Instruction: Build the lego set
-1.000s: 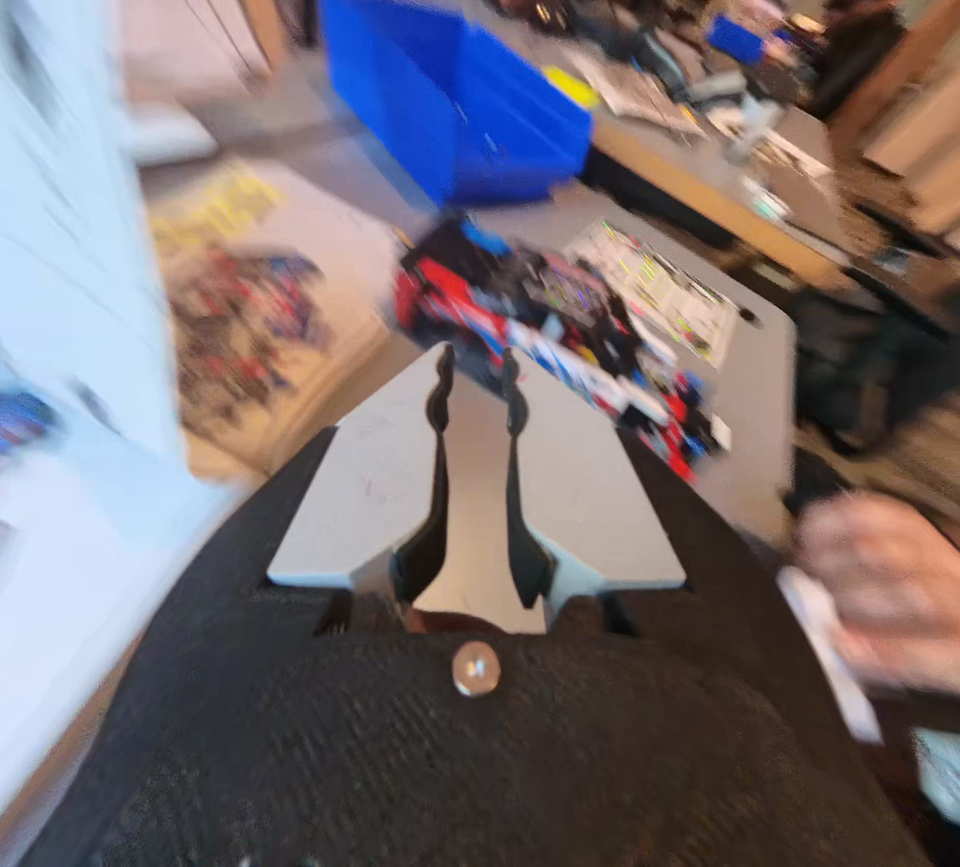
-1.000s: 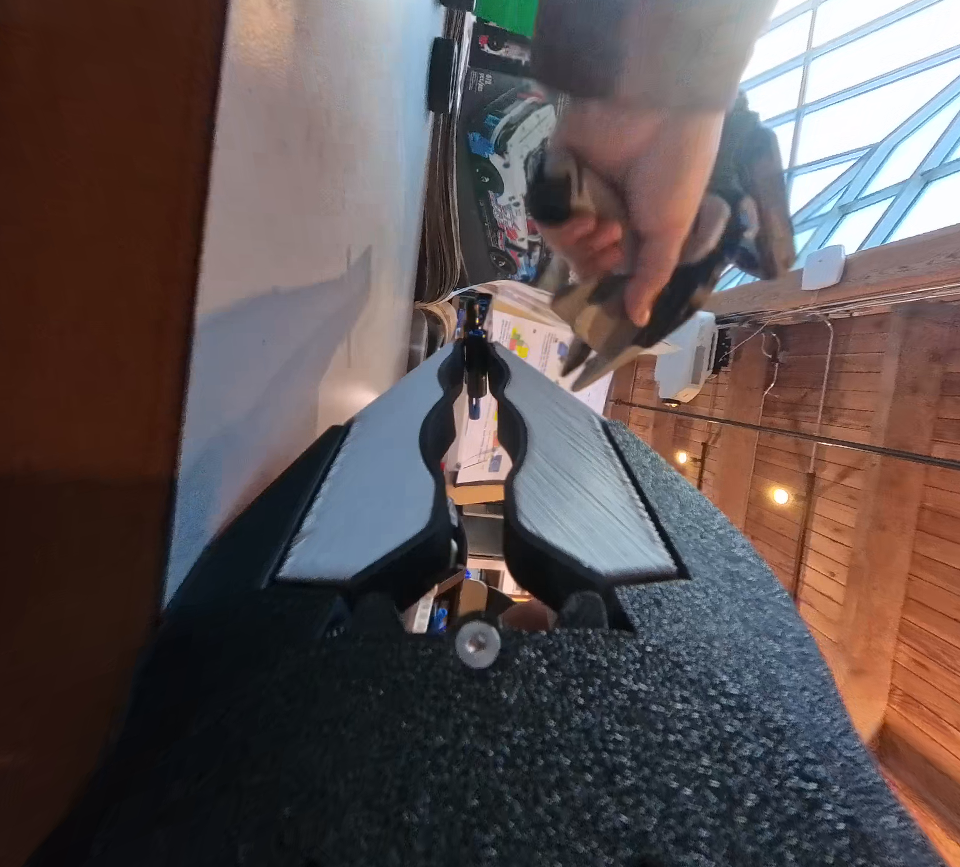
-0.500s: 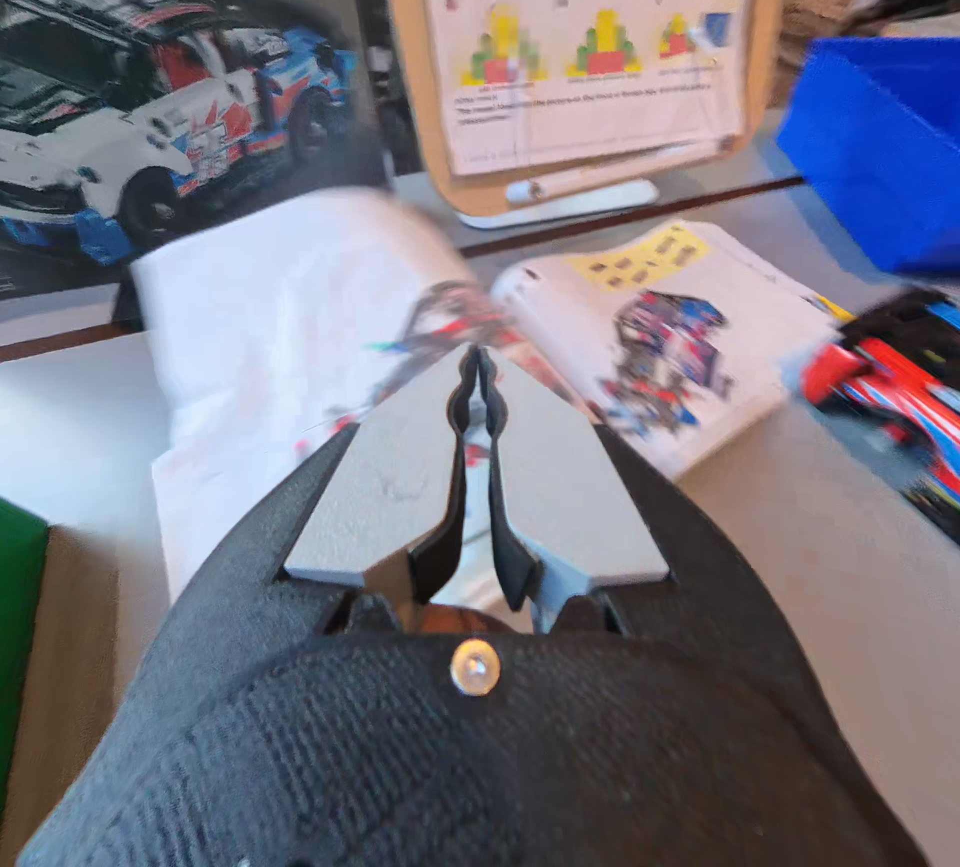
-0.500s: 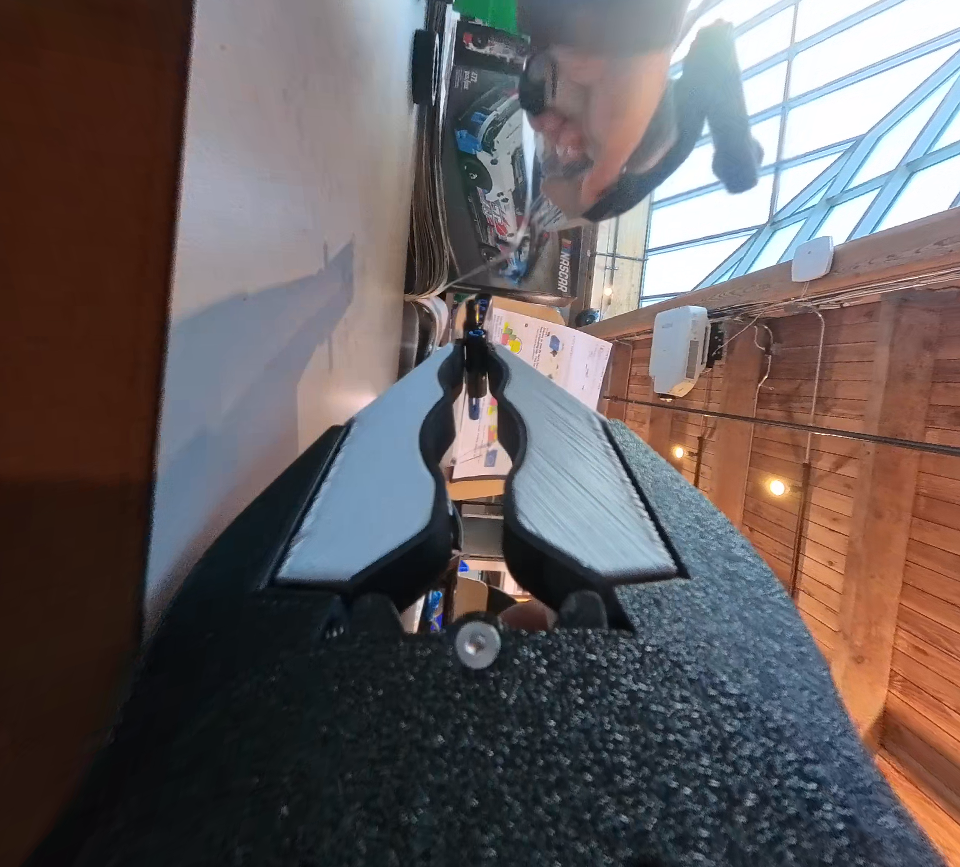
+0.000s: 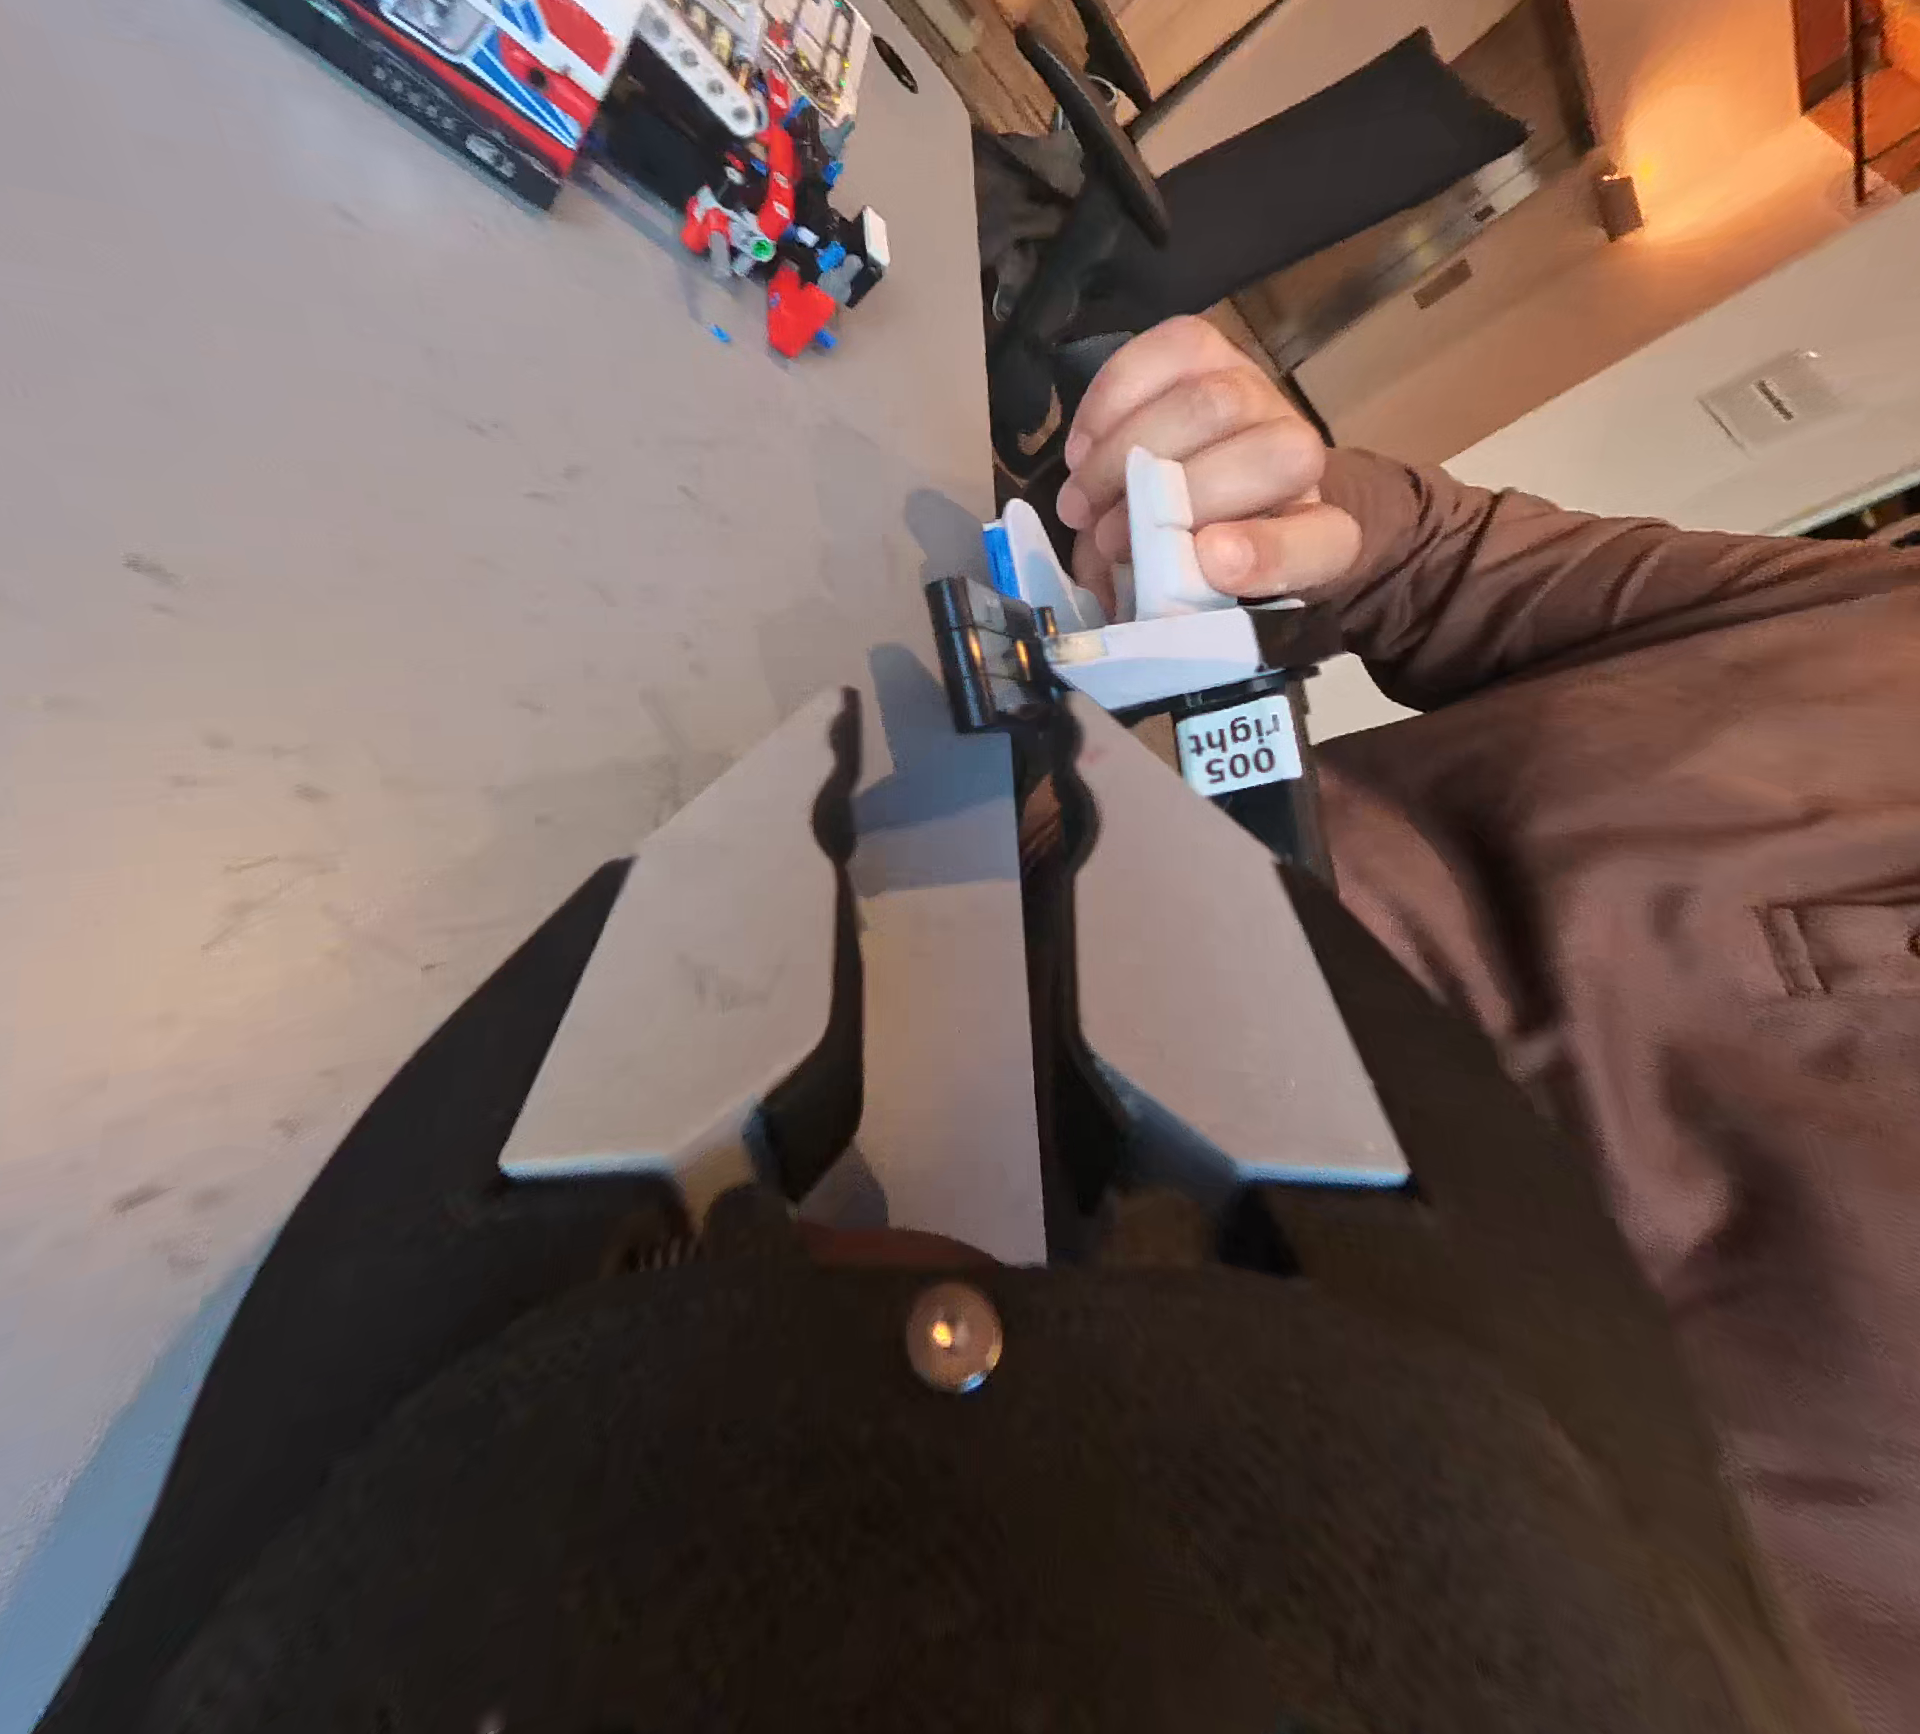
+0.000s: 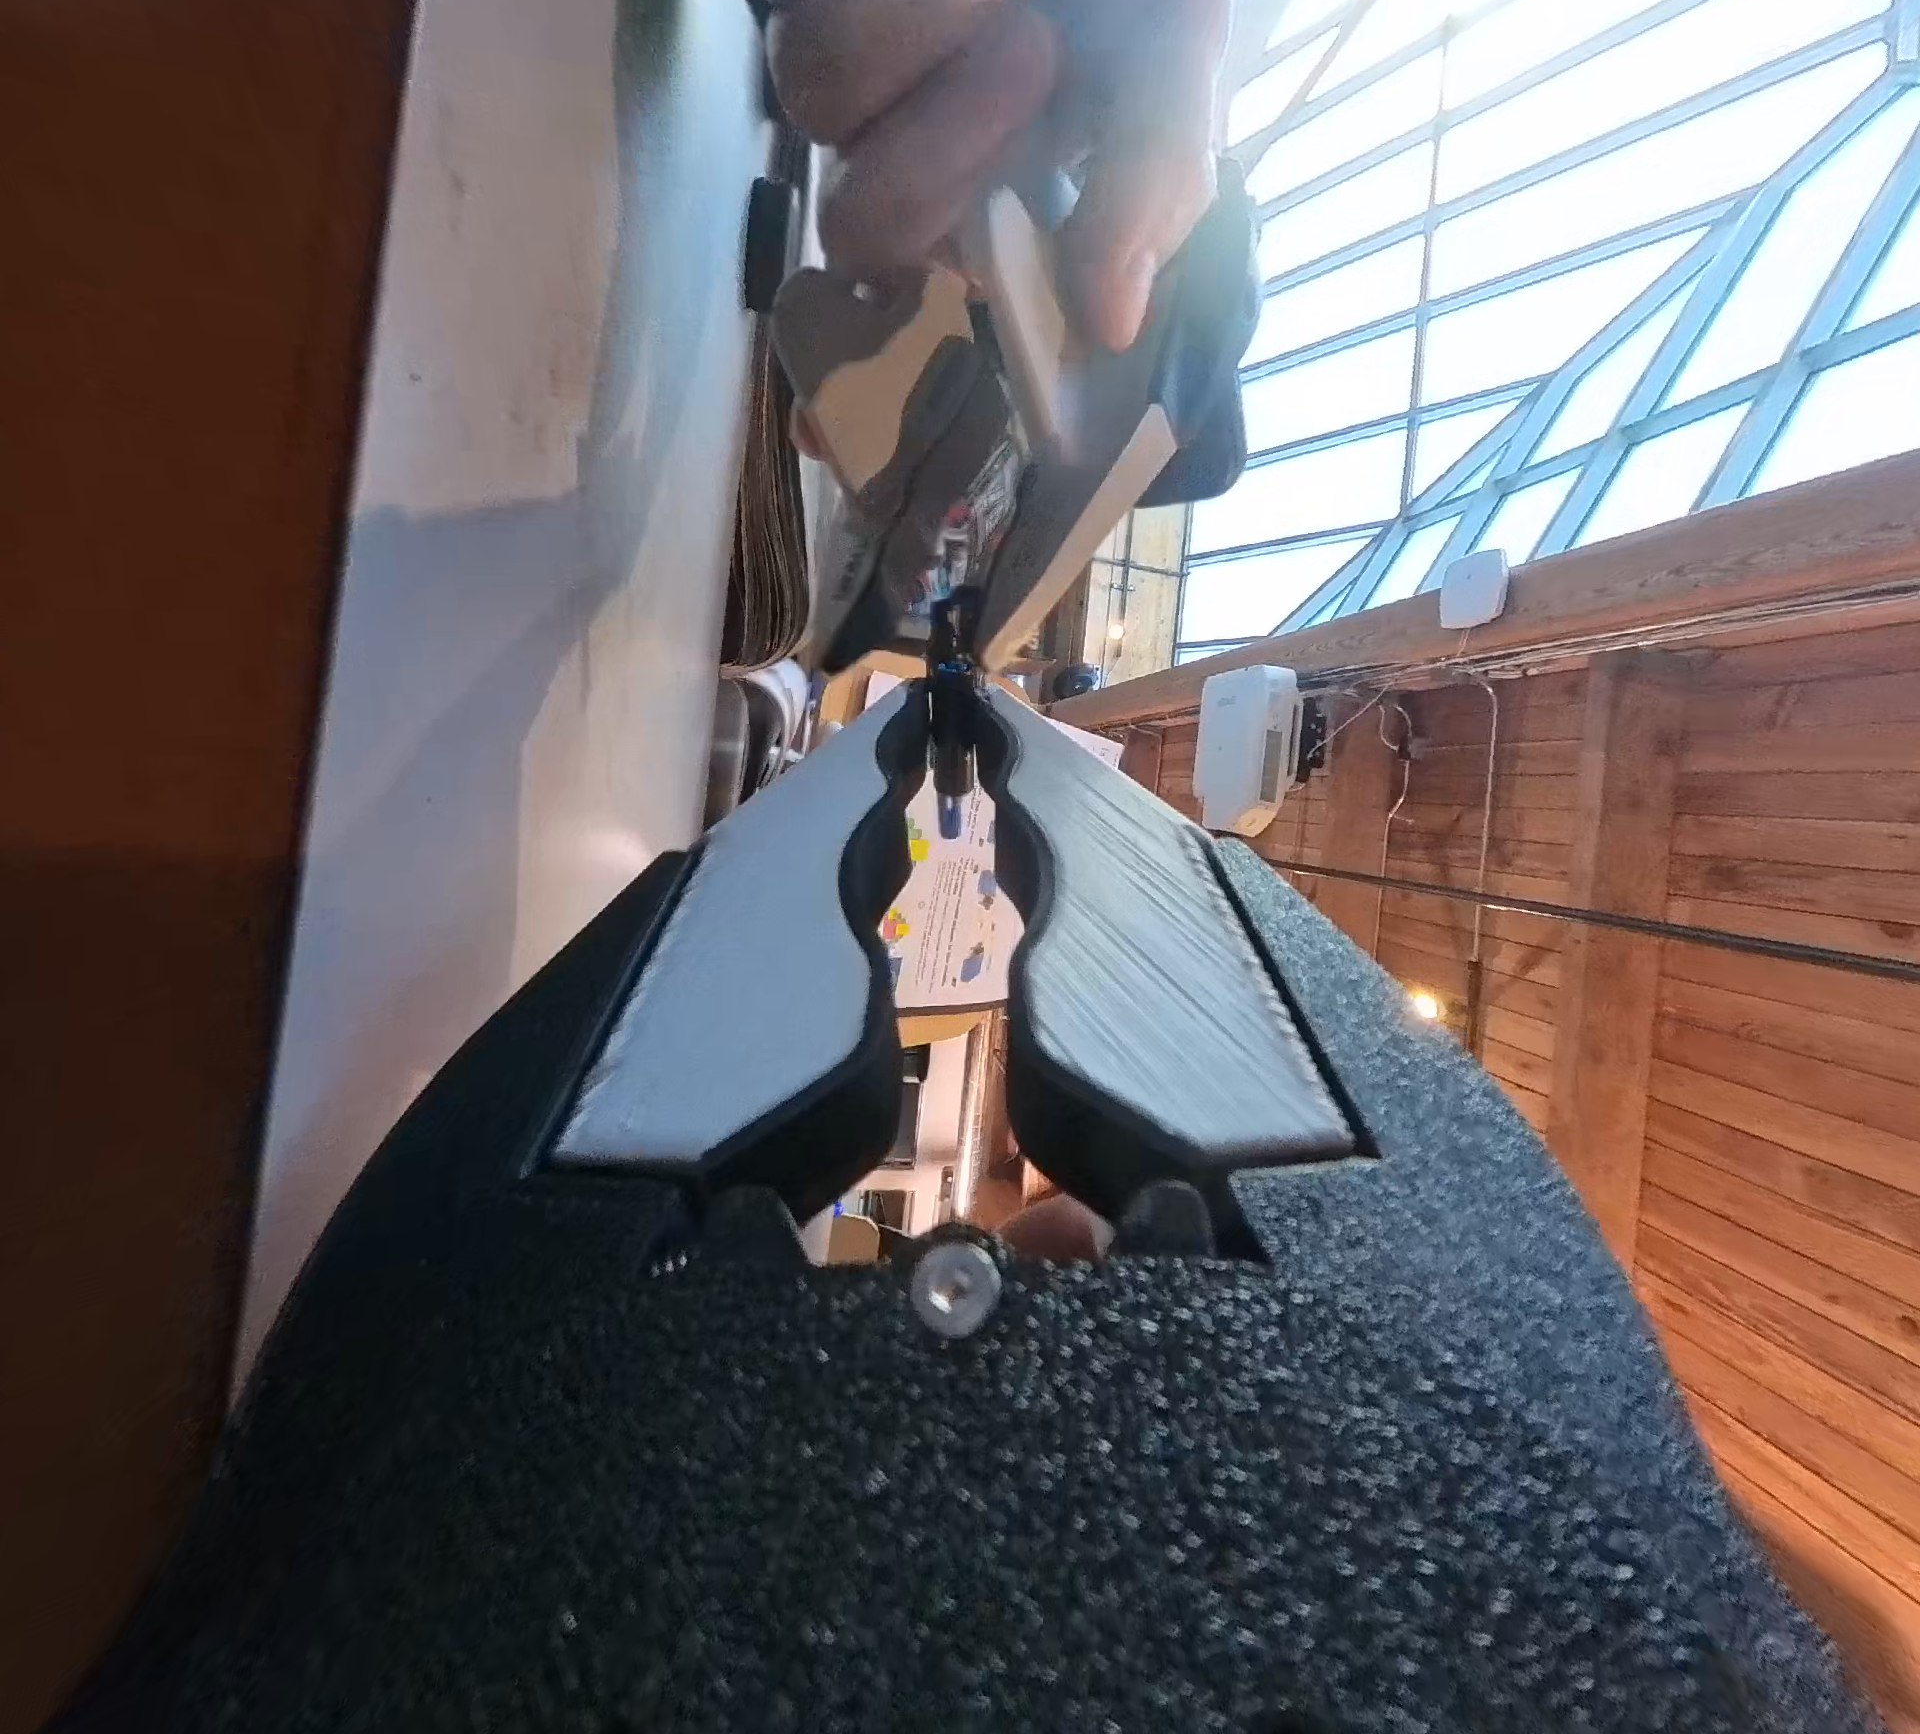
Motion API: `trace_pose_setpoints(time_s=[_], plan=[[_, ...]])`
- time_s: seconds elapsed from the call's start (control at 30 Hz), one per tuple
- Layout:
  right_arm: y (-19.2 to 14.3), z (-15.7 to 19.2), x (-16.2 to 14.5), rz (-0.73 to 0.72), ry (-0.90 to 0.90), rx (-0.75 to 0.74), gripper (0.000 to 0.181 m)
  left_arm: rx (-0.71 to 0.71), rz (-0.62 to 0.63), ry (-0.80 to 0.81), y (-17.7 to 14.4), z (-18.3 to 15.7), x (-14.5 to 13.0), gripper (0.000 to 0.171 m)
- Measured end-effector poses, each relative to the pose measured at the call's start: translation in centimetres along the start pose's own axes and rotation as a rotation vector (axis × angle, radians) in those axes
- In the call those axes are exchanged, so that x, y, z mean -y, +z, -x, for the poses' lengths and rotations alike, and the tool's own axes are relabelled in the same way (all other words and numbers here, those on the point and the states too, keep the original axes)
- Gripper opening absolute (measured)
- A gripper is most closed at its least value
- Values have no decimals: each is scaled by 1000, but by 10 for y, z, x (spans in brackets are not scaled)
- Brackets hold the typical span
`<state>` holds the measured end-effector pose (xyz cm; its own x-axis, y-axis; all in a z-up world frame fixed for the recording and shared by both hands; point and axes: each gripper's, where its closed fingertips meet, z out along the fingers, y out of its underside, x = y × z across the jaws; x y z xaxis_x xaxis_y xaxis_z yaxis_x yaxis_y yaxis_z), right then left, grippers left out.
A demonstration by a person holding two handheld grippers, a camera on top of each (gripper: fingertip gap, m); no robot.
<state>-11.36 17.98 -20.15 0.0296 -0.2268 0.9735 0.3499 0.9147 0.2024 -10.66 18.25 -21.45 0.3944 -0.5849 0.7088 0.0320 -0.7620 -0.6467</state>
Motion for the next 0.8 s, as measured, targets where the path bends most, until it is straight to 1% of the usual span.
trace_pose_setpoints(time_s=[0.07, 0.17, 0.27, 0.3, 0.33, 0.4, 0.43, 0.47, 0.5, 0.57, 0.63, 0.67, 0.73, 0.8], plan=[[1, 5, -2, 13, -1, 16, 8, -28, -32, 2, 4, -4, 1, 14], [3, 11, -7, 26, 46, 45, 12, -26, -102, -14, 0, 1, 9, 5], [2, 18, -13, 38, 171, 113, 11, 29, -198, -12, -16, 13, 23, 4], [1, 22, -18, 63, 270, 155, 11, 66, -216, -1, -22, 19, 25, 4], [1, 24, -26, 108, 421, 207, 10, 87, -222, 17, -27, 23, 26, 4], [1, 25, -40, 187, 828, 325, 10, 89, -234, 72, -34, 21, 27, 4], [2, 23, -42, 199, 1042, 390, 12, 92, -242, 101, -36, 20, 28, 4], [2, 20, -40, 177, 1254, 457, 12, 84, -249, 130, -38, 17, 29, 4], [3, 14, -34, 122, 1453, 526, 12, 68, -257, 163, -38, 13, 30, 4], [3, 2, -24, -12, 1768, 639, 17, 36, -267, 226, -37, 5, 32, 4], [5, -6, -24, -96, 1973, 673, 17, 19, -287, 276, -35, -2, 35, 4], [6, -10, -25, -126, 2039, 673, 17, 11, -313, 296, -35, -5, 38, 4], [11, -16, -31, -149, 2114, 653, 16, 6, -372, 328, -36, -12, 43, 4], [19, -26, -36, -176, 2162, 618, 16, 29, -400, 352, -35, -14, 45, 4]])
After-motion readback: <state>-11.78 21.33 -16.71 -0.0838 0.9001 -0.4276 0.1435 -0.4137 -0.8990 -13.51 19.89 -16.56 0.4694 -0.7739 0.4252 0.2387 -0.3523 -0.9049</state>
